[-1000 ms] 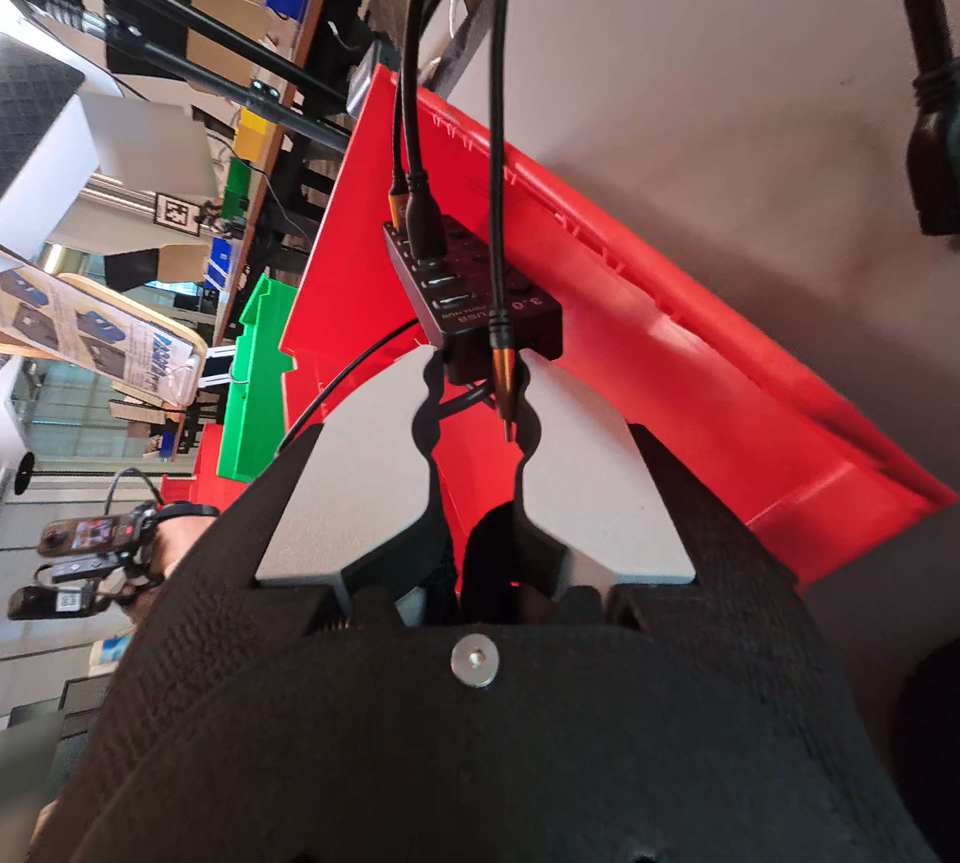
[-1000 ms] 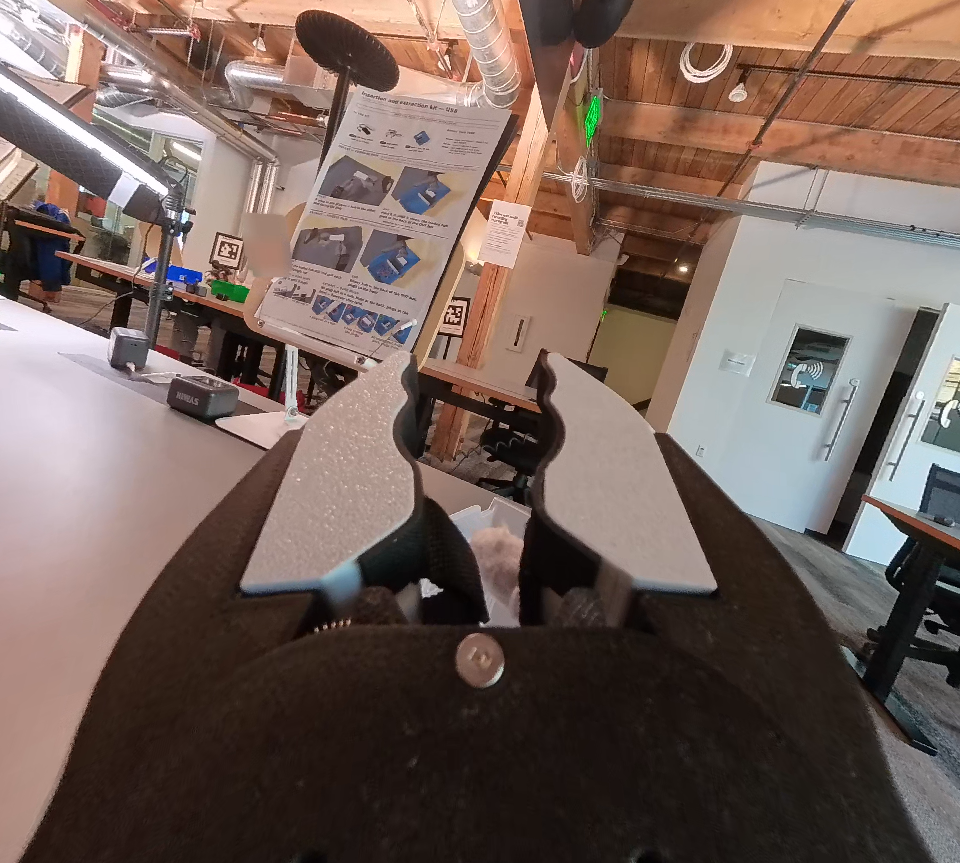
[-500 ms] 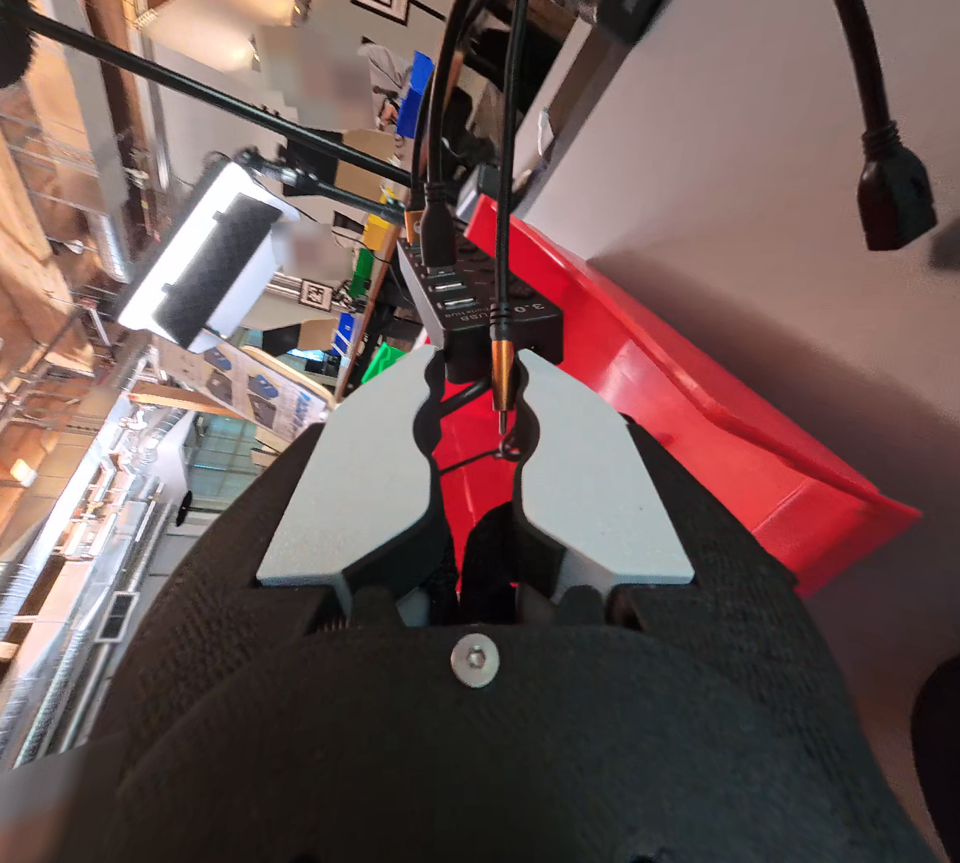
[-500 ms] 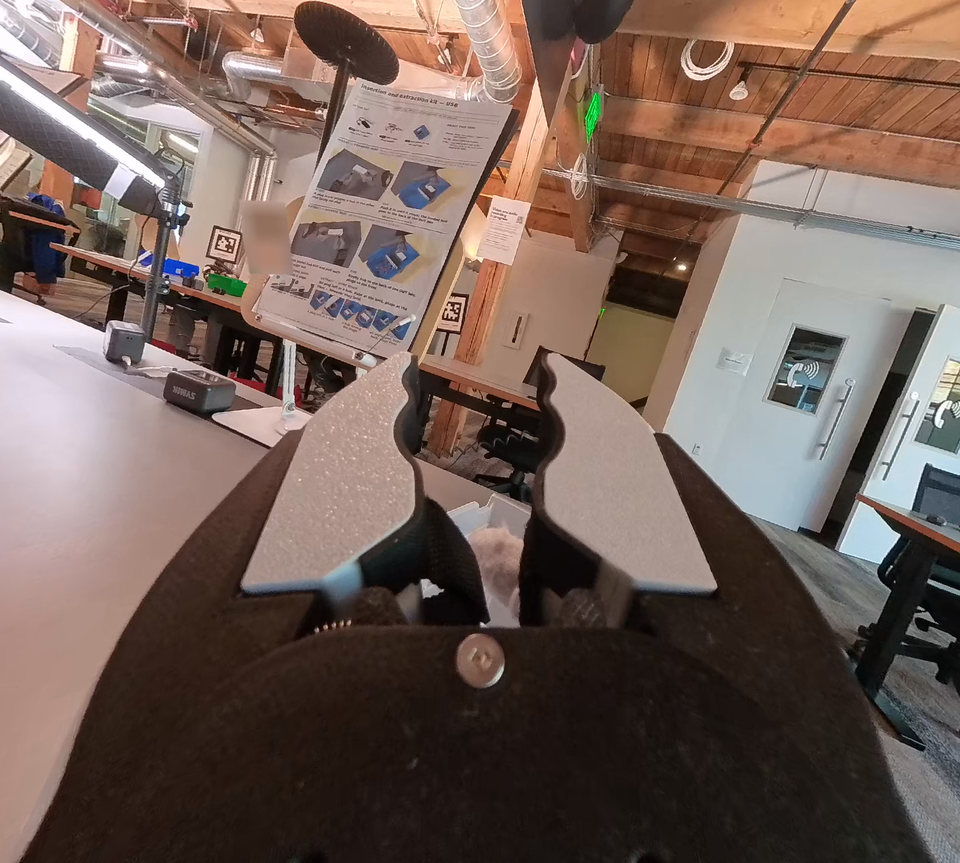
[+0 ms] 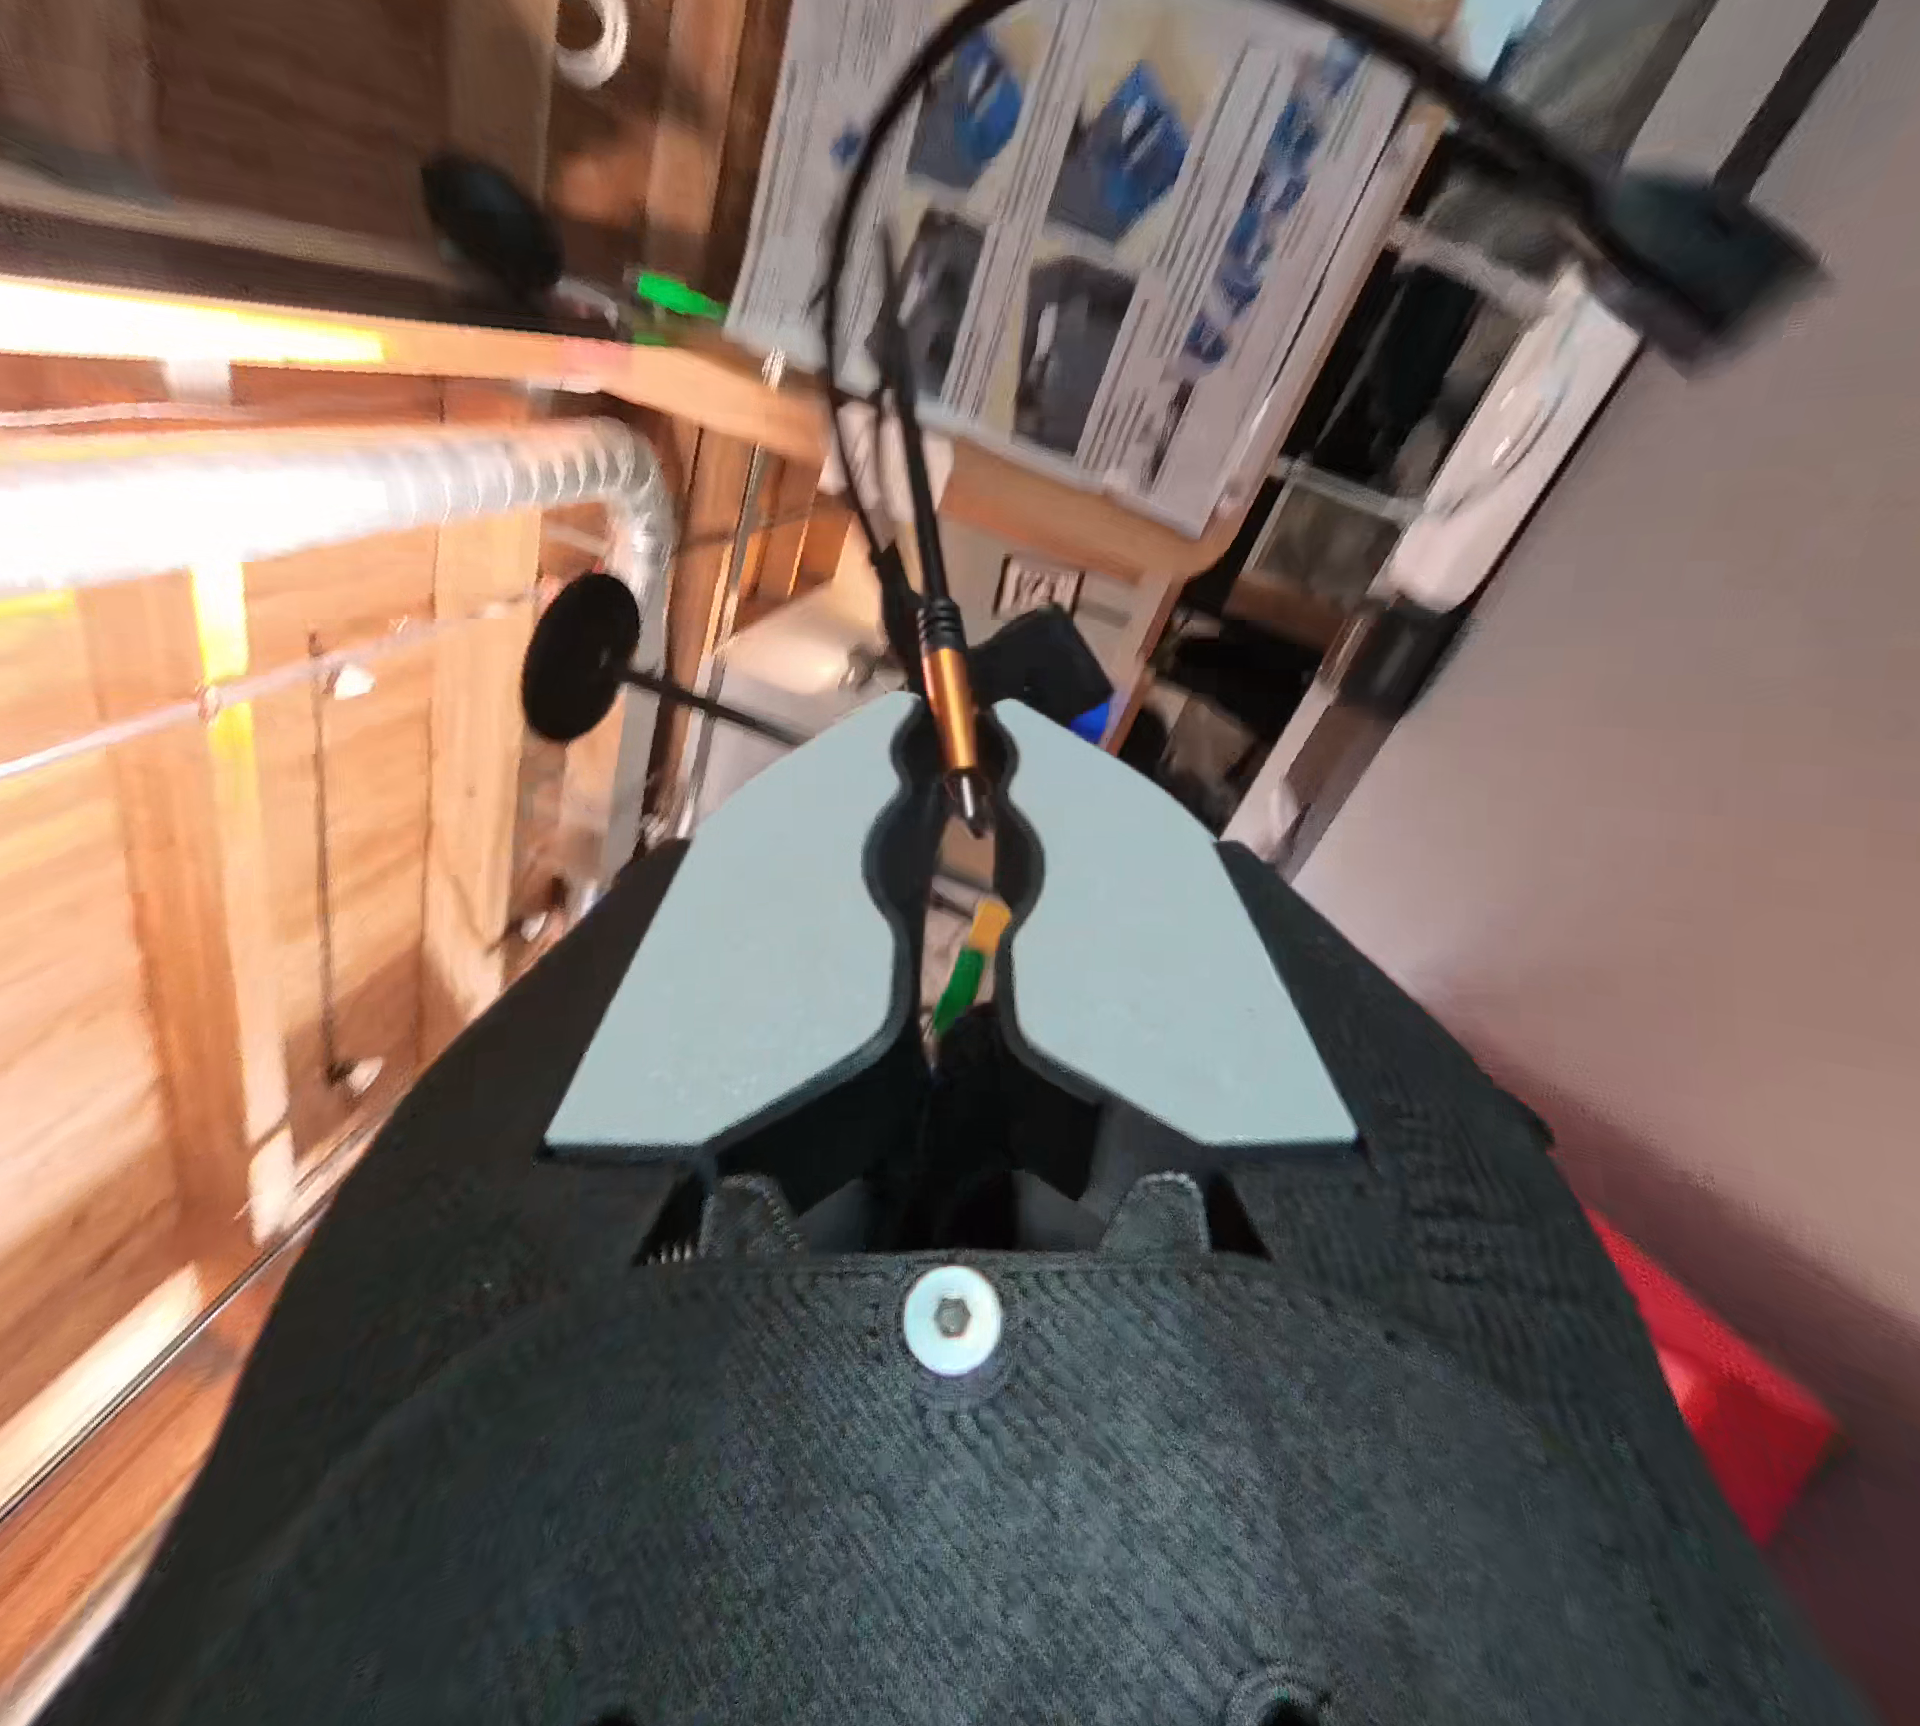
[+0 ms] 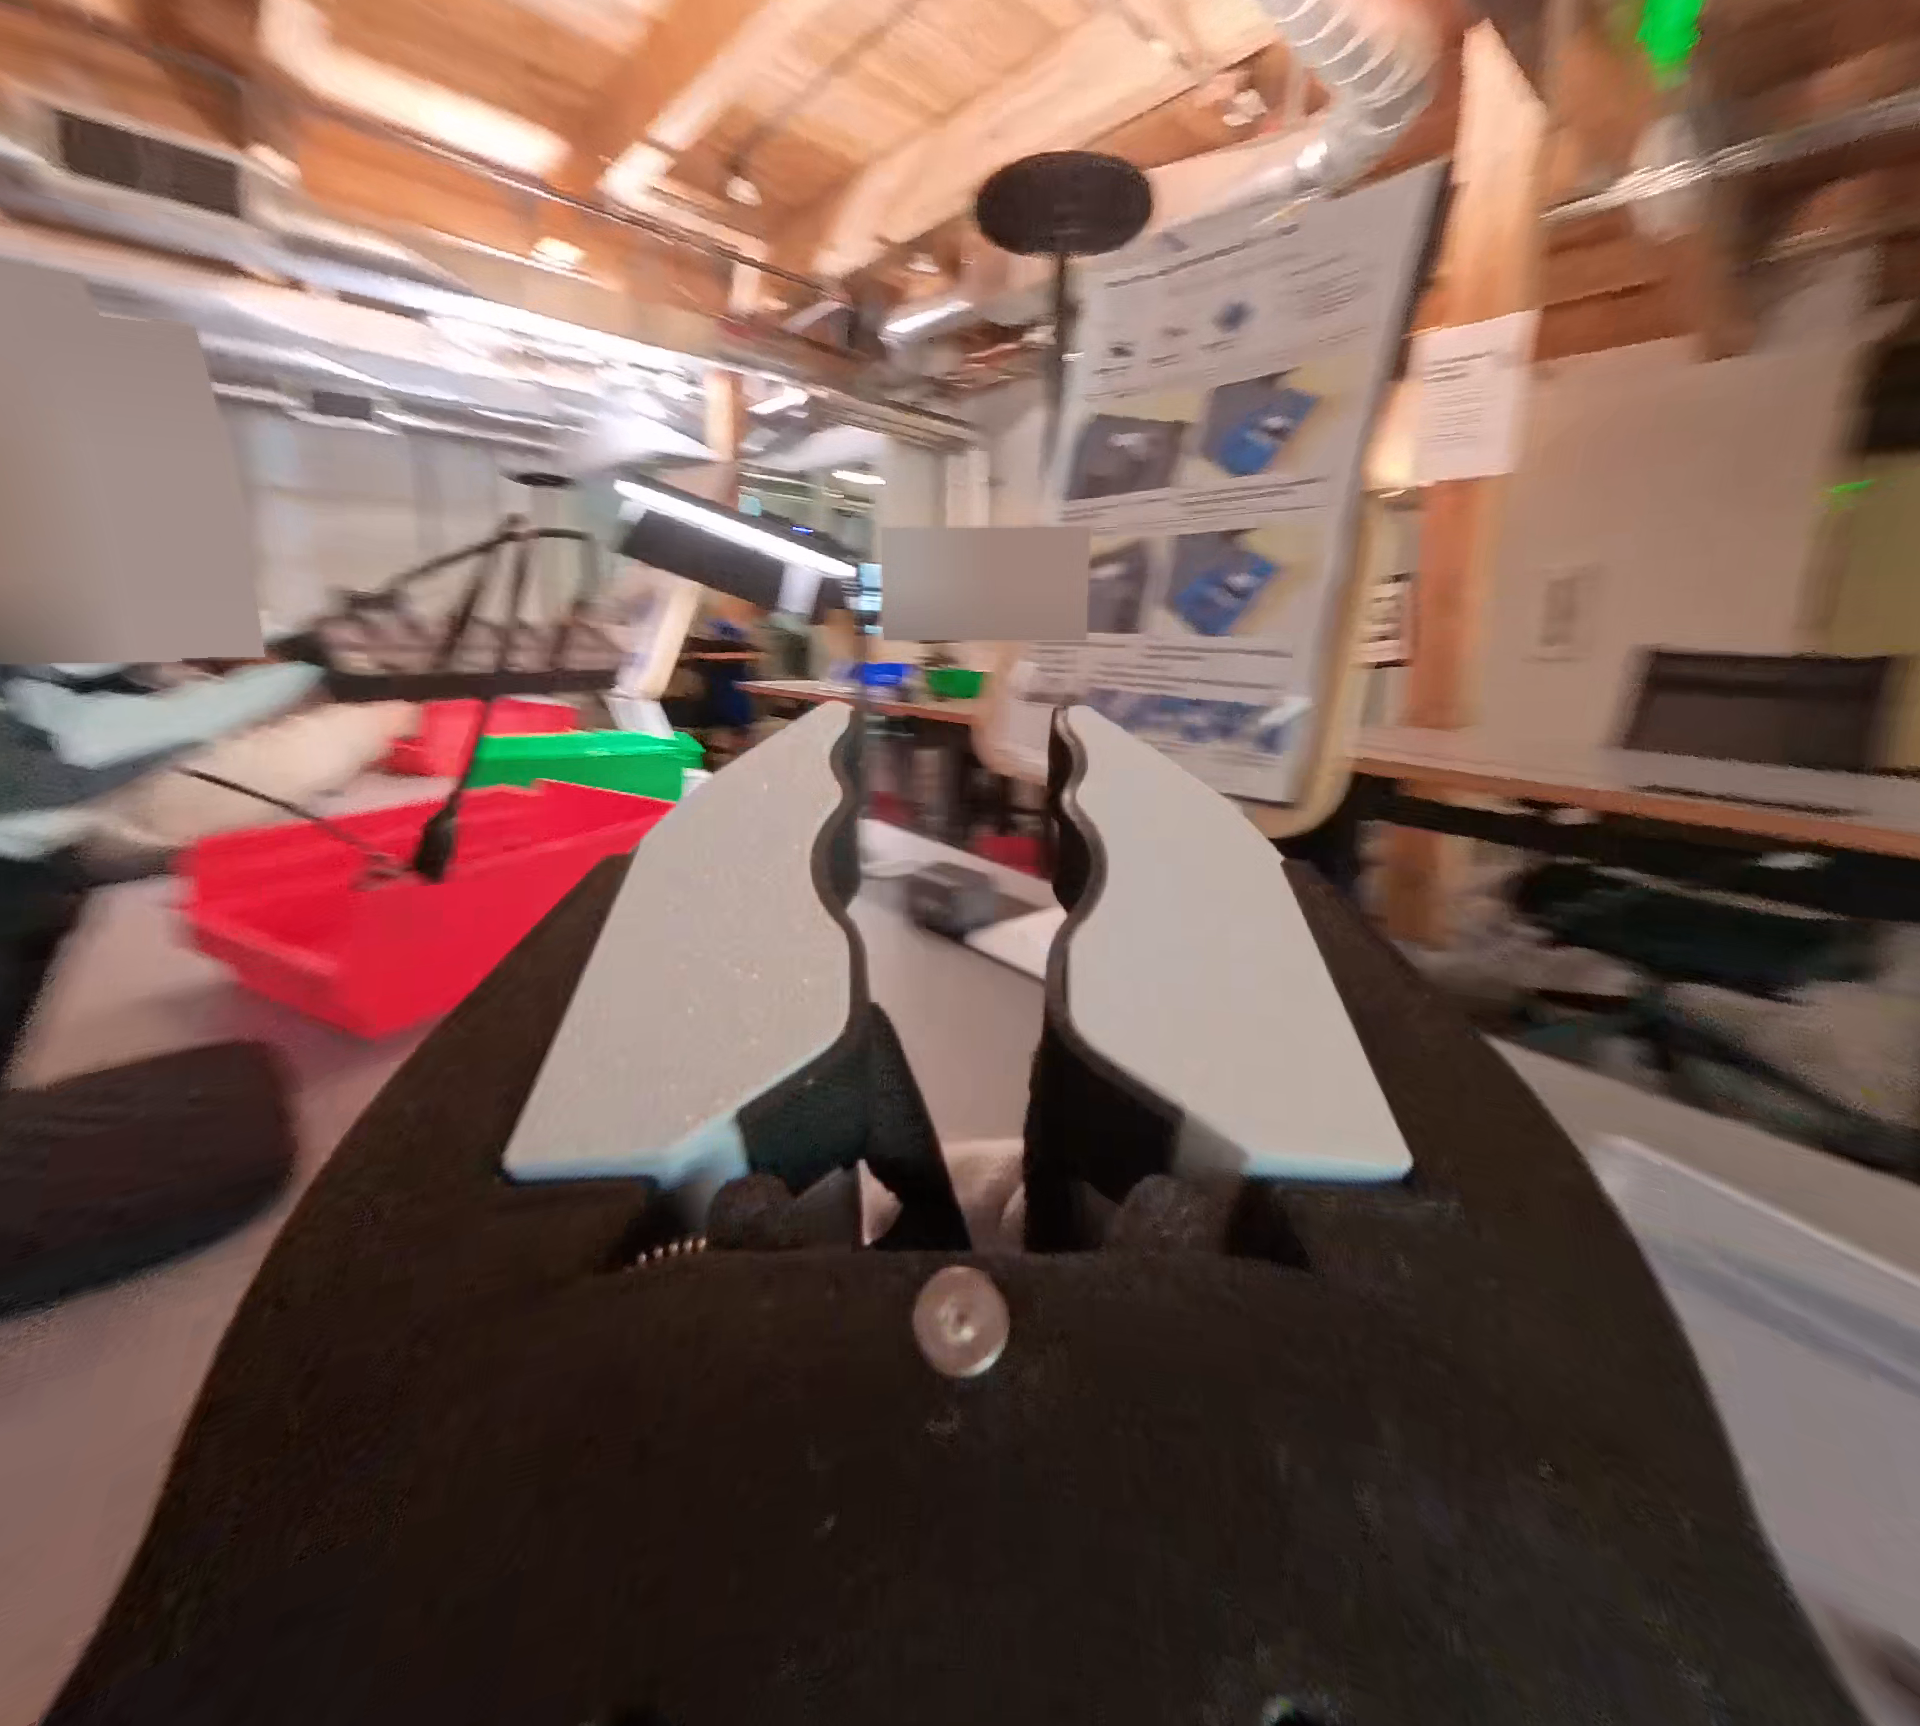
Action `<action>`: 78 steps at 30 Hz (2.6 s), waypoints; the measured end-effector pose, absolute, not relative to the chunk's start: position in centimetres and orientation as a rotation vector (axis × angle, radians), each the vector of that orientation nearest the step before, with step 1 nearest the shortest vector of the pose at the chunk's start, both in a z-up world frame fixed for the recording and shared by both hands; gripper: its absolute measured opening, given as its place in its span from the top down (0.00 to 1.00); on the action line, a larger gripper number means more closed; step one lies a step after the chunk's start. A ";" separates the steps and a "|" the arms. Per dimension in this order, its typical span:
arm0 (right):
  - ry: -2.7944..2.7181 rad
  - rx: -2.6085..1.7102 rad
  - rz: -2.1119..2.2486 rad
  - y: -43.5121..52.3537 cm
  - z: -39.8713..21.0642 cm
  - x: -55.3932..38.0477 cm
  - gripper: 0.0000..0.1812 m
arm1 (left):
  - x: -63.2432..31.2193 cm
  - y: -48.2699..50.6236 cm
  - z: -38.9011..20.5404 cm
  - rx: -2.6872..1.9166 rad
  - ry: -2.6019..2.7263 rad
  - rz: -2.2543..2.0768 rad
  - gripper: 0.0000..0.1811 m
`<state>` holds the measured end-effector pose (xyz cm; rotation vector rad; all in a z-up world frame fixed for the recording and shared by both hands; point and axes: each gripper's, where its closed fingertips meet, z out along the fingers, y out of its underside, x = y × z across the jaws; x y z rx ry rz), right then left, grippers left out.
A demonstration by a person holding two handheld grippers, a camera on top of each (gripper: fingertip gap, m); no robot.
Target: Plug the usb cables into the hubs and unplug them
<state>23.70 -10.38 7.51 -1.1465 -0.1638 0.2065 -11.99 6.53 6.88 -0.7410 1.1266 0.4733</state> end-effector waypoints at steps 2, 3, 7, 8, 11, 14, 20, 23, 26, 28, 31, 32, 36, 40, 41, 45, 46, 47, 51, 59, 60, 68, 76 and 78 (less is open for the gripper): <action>-0.202 -1.186 0.376 -9.1 7.3 20.4 0.82 | -10.0 4.8 6.8 -0.689 1.157 0.357 0.96; -0.240 -1.218 0.434 -8.4 6.9 18.6 0.81 | -9.3 4.5 6.7 -0.677 1.173 0.331 0.96; -0.431 -1.326 0.408 -6.5 4.9 13.0 0.80 | -6.8 3.2 7.6 -0.630 1.203 0.156 0.96; -0.495 -1.376 0.397 -6.2 4.0 11.8 0.80 | -6.5 2.7 8.2 -0.615 1.203 0.117 0.96; -0.758 -1.427 0.338 -6.2 1.3 7.9 0.77 | -5.5 0.9 10.1 -0.565 1.208 -0.029 0.97; -0.892 -1.303 0.111 -5.4 0.6 4.9 0.72 | -4.5 -0.8 11.5 -0.541 1.254 -0.199 0.97; -0.911 -1.194 0.045 -4.4 0.4 0.4 0.64 | -3.1 -5.4 12.0 -0.478 1.393 -0.549 0.96; -0.873 -1.168 0.177 -4.7 0.5 -0.7 0.64 | -2.9 -7.9 12.2 -0.409 1.433 -0.714 0.96; -0.915 -1.153 0.198 -5.3 0.4 -2.1 0.75 | -2.7 -9.6 12.2 -0.342 1.448 -0.864 0.96; -0.933 -1.154 0.164 -5.6 0.4 -2.6 0.82 | -2.6 -10.0 12.3 -0.339 1.438 -0.984 0.96; -0.815 -1.215 -0.021 -4.6 1.5 -0.2 0.85 | -2.8 -7.5 13.3 -0.442 1.306 -1.057 0.90; -0.763 -1.238 -0.140 -4.1 2.0 1.4 0.86 | -3.0 -5.7 13.7 -0.500 1.210 -1.027 0.81; -0.600 -1.267 -0.569 -3.6 3.7 6.9 0.87 | -8.4 -1.3 14.1 -0.630 0.656 -0.930 0.64; -0.547 -1.195 -0.748 -4.2 4.8 7.6 0.87 | -7.0 -7.4 9.1 -0.487 0.656 -0.885 0.79; -0.546 -1.188 -0.739 -4.3 4.8 7.1 0.87 | -4.2 -8.5 7.3 -0.564 0.786 -0.956 0.77; -0.573 -1.156 -0.726 -4.5 4.6 4.7 0.87 | 0.7 -7.6 5.7 -0.781 0.840 -1.198 0.52; -0.581 -1.154 -0.721 -4.6 4.5 4.1 0.87 | 1.0 -7.0 6.1 -0.783 0.820 -1.203 0.51; -0.590 -1.154 -0.709 -4.6 4.4 3.5 0.87 | 1.2 -6.5 6.5 -0.784 0.810 -1.210 0.50; -0.653 -1.150 -0.701 -4.4 3.4 1.4 0.86 | 1.1 -6.8 7.3 -0.726 0.860 -1.313 0.68; -0.902 -1.140 0.203 -8.0 3.1 -3.1 0.81 | -1.9 -5.9 5.3 -0.716 0.986 -1.568 0.69; -0.803 -1.097 0.361 -8.5 4.5 -2.5 0.84 | -2.0 -5.7 4.6 -0.719 1.014 -1.552 0.69; -0.600 -1.275 0.753 -6.5 2.8 -2.7 0.91 | -1.1 -6.6 1.2 -0.744 1.102 -1.560 0.69; -1.085 -1.296 0.720 -12.1 1.7 -3.1 0.88 | -1.5 -6.4 0.5 -0.778 1.117 -1.573 0.70; -1.213 -1.278 0.570 -14.1 2.0 -2.4 0.88 | -1.6 -6.3 0.1 -0.797 1.123 -1.598 0.70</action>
